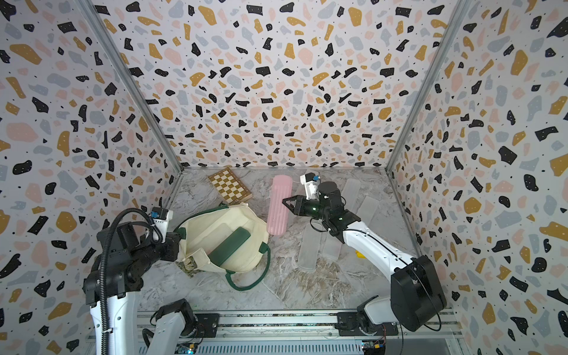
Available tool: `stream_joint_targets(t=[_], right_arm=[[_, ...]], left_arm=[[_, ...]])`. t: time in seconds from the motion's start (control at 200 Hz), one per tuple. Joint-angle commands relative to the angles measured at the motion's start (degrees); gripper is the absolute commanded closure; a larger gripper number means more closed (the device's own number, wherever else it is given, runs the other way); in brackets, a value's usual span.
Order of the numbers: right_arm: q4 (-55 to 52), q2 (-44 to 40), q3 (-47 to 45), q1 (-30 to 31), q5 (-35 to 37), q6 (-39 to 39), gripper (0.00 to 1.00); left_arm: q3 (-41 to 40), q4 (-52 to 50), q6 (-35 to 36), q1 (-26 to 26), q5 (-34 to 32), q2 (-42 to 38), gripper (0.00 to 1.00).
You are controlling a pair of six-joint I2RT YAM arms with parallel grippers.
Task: Take out the pencil case from the canvas bag
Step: Pick up the pencil case from the canvas bag, then place the pencil case at the center of the board.
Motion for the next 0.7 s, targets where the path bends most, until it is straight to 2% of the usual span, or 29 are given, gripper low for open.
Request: stream_joint_targets(t=[0.0, 0.135, 0.375, 0.696], right_arm=[[0.05, 0.47, 2.38, -1.61, -1.86, -0.36, 0.89], [-0.94, 2.27, 2.73, -3.83, -2.62, -0.42, 0.9], [-1.26, 5.12, 2.31, -6.64, -2.32, -0.38, 0.9], [-1.4, 10.29, 1.59, -7.18, -0.02, -0.65, 0.9]], left_arm=[[-0.14, 1.38, -1.45, 0.87, -0.14, 0.24, 1.0], [1.12, 0.78, -2.78, 1.87, 3.52, 0.92, 1.0], [0.62, 1.07, -2.73, 2.51, 3.7, 1.34, 1.0], [-0.86, 1.52, -2.22, 2.78, 4.71, 0.88, 1.0]])
